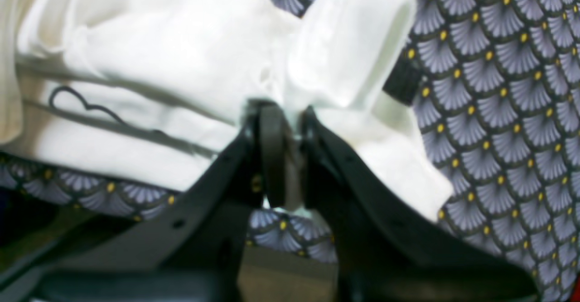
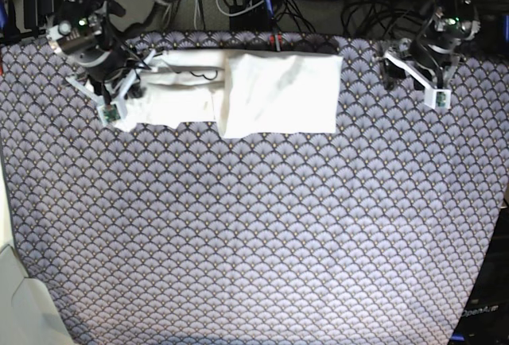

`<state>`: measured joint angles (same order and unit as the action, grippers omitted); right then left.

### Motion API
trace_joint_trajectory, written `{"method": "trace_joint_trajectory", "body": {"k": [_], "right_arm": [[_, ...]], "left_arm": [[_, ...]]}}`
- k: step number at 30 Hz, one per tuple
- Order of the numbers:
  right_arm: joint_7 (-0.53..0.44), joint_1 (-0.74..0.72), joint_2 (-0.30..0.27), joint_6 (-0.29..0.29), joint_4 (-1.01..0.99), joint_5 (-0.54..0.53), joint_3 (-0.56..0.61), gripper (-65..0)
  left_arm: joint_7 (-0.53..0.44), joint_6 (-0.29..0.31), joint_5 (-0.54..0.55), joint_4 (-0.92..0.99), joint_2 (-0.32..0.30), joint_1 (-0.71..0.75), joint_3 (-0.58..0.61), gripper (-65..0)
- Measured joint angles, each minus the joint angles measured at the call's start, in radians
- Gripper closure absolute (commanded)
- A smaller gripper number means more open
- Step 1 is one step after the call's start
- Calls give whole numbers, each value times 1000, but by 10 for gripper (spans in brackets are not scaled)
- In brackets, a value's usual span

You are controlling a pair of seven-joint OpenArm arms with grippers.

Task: Fold the T-shirt properly
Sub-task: 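Lift the strip end with the right gripper and fold it over the middle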

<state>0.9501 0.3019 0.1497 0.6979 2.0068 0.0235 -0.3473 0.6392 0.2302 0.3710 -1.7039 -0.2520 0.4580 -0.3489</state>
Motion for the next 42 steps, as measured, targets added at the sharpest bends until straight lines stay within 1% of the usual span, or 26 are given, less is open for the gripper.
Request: {"method": "trace_joint_trajectory", "body": {"k": [3,5,10,11,19,21,24,27,29,36,42], "right_arm": [[-6,-11,5,0,0,-11,85,0],[-8,-23,6,0,3,-29,117,0],[-5,-30,3,0,10,-138,191,0],[-9,-30,3,0,10,-146,211,0],[-9,1,1,-3,10,-141,288,0],[-1,23,0,-3,9,-135,332,0],[-6,29,1,-3,7,-140,407,0],[-13,25,0,-3,0,-144,469,0],[-11,12,0,-3,-23,-143,500,0],[-10,-66,-2,-3,-108,-143,600,0],[-11,-129,-3,-3,-214,-140,634,0]], "left_arm": [[4,1,0,0,0,10,-1,-384],[8,1,0,0,0,10,-1,-384],[8,-1,0,0,0,10,-1,-384],[8,-1,0,0,0,10,-1,-384],[8,-5,0,-32,1,10,-1,-384],[7,-10,-4,-34,21,6,-4,-384],[9,2,1,-34,41,5,-20,-384],[8,-16,-4,-35,53,2,-44,-384],[8,2,-1,-35,59,2,-54,-384],[8,-2,-3,-40,64,5,-60,-385],[8,0,0,-126,87,22,-80,-388]]}}
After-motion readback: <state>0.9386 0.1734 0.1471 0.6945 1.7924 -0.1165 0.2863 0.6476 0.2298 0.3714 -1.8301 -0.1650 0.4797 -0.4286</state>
